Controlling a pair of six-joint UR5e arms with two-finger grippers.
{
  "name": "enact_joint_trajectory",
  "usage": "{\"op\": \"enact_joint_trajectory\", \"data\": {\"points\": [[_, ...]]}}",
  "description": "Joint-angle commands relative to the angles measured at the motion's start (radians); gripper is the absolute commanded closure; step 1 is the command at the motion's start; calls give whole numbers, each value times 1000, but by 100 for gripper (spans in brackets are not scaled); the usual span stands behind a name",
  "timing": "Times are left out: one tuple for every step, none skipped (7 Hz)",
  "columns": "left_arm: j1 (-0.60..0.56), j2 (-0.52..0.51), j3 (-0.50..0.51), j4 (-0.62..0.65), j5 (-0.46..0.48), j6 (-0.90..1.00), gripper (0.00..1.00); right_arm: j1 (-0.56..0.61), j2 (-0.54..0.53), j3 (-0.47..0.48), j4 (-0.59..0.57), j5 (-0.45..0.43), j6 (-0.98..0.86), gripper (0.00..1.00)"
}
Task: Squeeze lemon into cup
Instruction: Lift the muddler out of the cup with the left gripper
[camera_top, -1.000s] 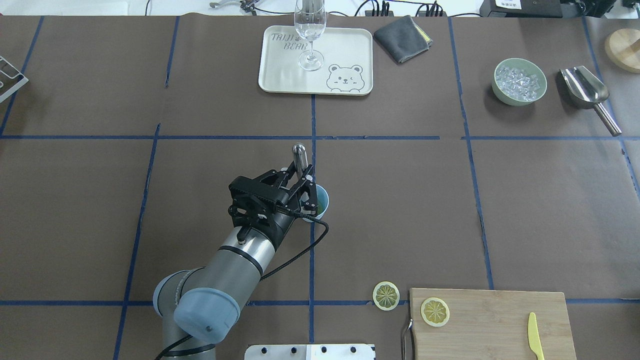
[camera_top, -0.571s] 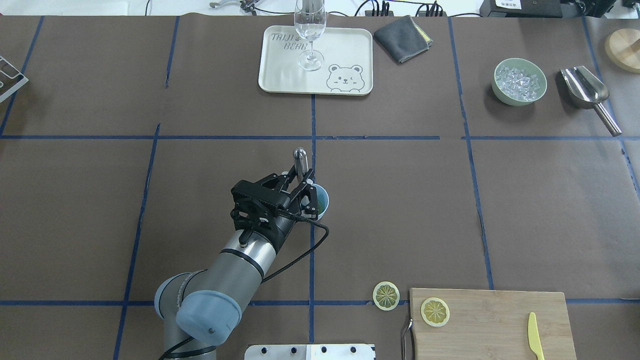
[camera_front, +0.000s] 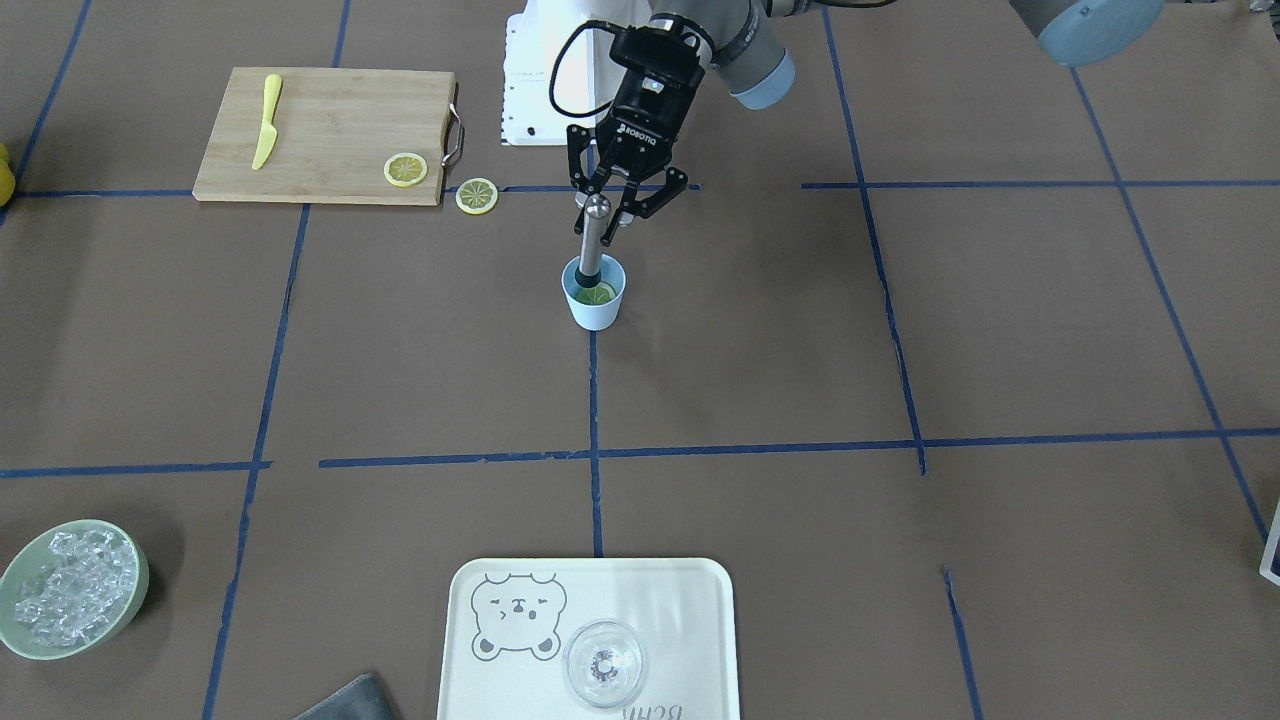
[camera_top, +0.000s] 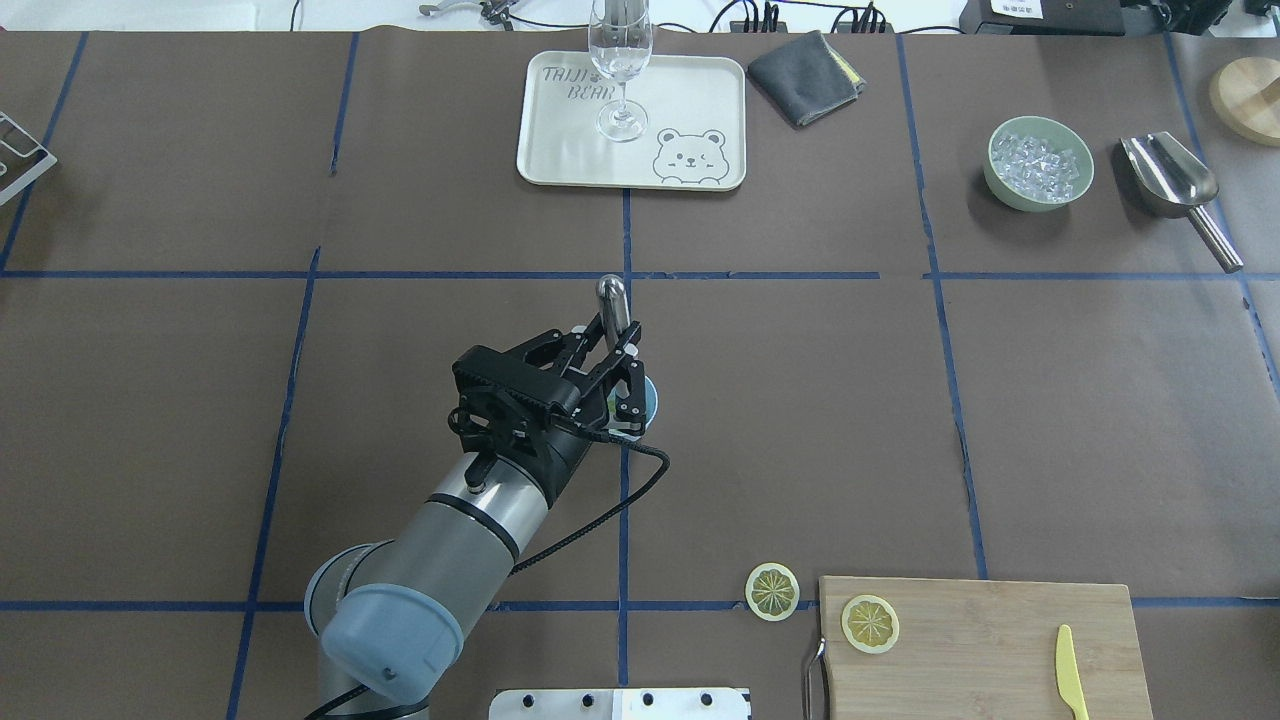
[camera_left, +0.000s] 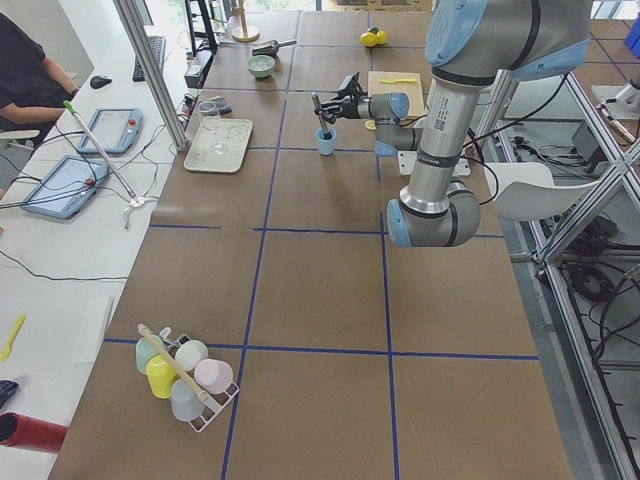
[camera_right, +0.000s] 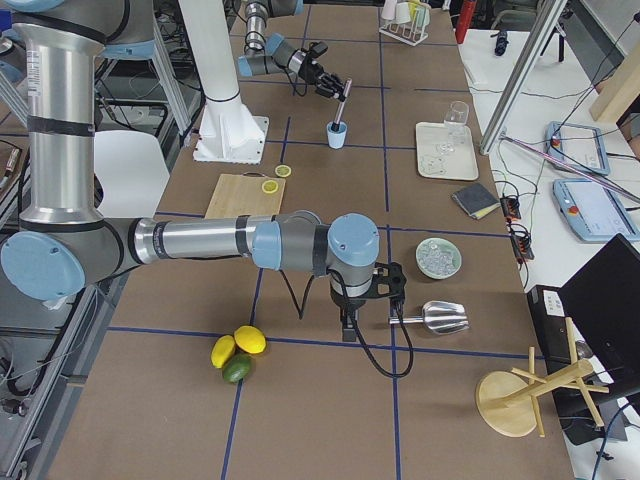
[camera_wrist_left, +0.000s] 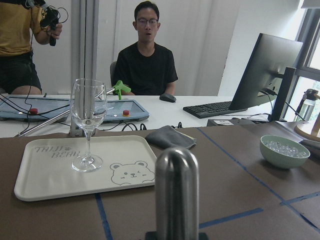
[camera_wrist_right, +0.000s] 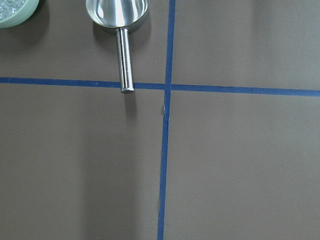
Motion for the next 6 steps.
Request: {"op": "enact_joint_trajectory", "data": {"points": [[-6,3,-43,-108,-4,124,100,0,0,3,0,0,0,0],[-25,3,-87,-105,-13,128,100,0,2,3,0,0,0,0],[-82,12,-100,-102,-93,128,100,0,9,3,0,0,0,0],[-136,24,-100,-97,-164,128,100,0,11,3,0,0,1,0],[-179,58,-100,-93,-239,130,100,0,14,4,0,0,2,0],[-210,99,-132,-82,-289,133,100,0,14,6,0,0,2,0]]}}
